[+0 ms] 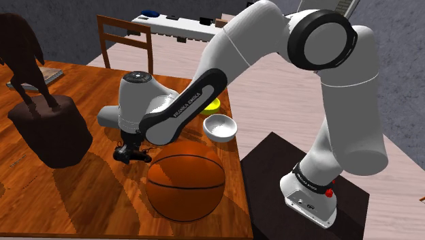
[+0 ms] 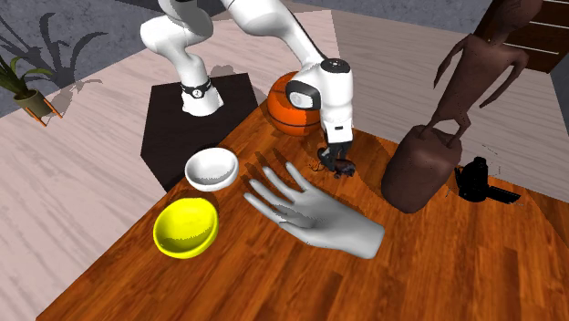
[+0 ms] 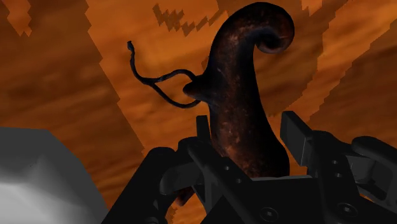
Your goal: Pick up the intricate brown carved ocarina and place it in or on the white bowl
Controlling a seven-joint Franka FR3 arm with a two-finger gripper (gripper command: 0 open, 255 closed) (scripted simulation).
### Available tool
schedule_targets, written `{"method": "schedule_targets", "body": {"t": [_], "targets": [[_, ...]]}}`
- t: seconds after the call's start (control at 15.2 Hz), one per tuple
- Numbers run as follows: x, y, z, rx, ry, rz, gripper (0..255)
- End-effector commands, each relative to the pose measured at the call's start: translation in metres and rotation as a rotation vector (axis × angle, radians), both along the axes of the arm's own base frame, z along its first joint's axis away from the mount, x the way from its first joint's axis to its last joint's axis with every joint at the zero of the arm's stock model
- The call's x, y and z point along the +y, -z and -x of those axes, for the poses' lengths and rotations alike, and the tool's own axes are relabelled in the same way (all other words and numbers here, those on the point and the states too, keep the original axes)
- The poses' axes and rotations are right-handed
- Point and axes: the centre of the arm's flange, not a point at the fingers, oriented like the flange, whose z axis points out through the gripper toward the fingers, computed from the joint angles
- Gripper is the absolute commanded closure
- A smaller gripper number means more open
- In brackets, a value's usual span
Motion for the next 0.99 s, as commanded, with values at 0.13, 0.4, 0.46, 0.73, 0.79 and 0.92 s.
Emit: {"method": "schedule_targets", "body": {"t": [0.13,0.4,0.46,0.73,0.79,0.92], "targets": [[0.0,-0.022,0.0,0.0,0.0,0.0,255],[0.0,-0.043,0.0,0.0,0.0,0.0,255],[0.0,-0.048,0.0,0.0,0.0,0.0,255],[0.0,-0.069,0.0,0.0,0.0,0.0,255],[0.0,-0.074,0.0,0.0,0.0,0.0,255],[0.0,-0.085,0.0,0.0,0.0,0.0,255]]}}
